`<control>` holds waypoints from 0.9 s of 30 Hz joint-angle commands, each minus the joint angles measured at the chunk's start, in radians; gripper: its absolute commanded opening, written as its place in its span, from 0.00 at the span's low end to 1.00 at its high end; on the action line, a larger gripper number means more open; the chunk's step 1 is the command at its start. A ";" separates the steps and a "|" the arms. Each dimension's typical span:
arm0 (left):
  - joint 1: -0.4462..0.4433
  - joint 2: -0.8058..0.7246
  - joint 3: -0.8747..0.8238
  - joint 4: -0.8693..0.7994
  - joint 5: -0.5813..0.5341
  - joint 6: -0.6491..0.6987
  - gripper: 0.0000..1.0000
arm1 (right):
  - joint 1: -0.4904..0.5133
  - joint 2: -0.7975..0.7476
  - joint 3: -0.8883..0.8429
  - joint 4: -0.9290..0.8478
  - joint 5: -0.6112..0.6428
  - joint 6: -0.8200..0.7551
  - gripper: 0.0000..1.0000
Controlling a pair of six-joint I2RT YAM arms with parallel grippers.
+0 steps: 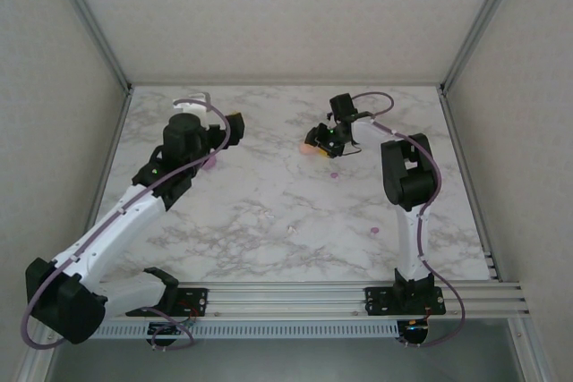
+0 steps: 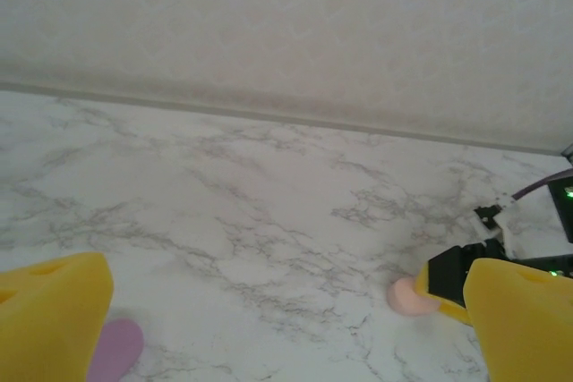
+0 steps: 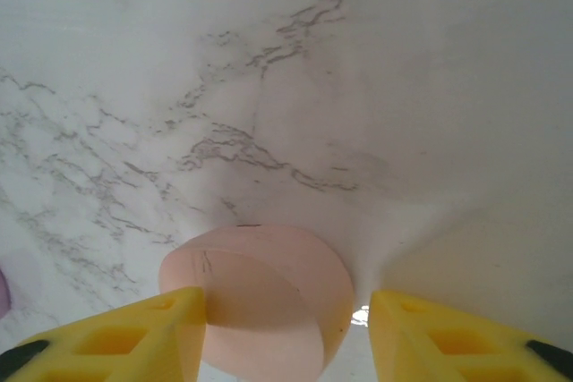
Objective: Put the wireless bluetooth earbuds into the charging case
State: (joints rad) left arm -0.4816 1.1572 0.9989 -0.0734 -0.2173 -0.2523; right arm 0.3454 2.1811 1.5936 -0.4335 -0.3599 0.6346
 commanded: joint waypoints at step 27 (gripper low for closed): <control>0.303 0.691 0.503 -0.841 0.244 0.428 0.84 | 0.014 -0.601 -0.239 -0.136 0.083 -0.152 0.64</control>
State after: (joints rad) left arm -0.1768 1.8137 1.4639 -0.7811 -0.0528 -0.0113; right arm 0.3542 1.6279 1.3682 -0.5415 -0.2874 0.4999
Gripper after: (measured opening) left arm 0.841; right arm 0.640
